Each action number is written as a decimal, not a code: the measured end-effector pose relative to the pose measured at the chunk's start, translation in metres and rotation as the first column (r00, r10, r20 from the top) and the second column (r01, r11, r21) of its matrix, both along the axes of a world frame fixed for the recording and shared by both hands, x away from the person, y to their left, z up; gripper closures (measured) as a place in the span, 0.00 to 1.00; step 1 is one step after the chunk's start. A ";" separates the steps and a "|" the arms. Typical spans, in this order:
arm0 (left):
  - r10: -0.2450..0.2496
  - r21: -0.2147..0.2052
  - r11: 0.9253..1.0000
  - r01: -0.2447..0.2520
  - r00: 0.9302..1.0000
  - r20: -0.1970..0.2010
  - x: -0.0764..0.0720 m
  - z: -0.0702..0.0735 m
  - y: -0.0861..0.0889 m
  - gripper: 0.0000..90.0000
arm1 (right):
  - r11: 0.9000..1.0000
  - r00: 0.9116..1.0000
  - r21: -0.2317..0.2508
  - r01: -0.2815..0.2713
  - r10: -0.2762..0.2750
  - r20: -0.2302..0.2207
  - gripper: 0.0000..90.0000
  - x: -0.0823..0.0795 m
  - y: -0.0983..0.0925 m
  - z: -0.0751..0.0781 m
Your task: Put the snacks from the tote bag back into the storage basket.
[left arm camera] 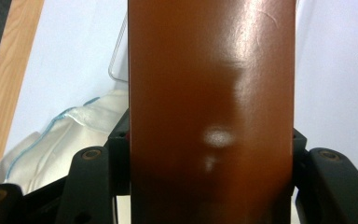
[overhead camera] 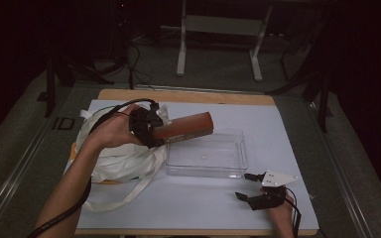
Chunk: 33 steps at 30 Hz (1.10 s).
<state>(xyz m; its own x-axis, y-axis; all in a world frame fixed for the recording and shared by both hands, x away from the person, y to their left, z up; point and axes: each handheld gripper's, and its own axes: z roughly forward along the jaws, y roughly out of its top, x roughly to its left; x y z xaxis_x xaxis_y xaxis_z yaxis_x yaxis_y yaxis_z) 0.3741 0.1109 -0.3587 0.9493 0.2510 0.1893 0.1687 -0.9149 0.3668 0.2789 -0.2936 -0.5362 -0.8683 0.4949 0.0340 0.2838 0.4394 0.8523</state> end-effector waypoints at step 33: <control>-0.097 0.033 0.995 0.096 0.995 0.009 0.007 -0.010 -0.023 0.49 | 0.998 1.000 0.054 -0.015 0.015 0.000 0.22 0.000 -0.005 0.001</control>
<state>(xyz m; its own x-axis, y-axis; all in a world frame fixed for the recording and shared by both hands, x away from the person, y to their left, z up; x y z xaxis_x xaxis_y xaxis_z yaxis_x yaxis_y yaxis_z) 0.3810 0.0877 -0.3684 0.9667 0.1517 0.2061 0.0752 -0.9382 0.3378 0.2790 -0.2991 -0.5355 -0.8757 0.4791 0.0607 0.2778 0.3968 0.8749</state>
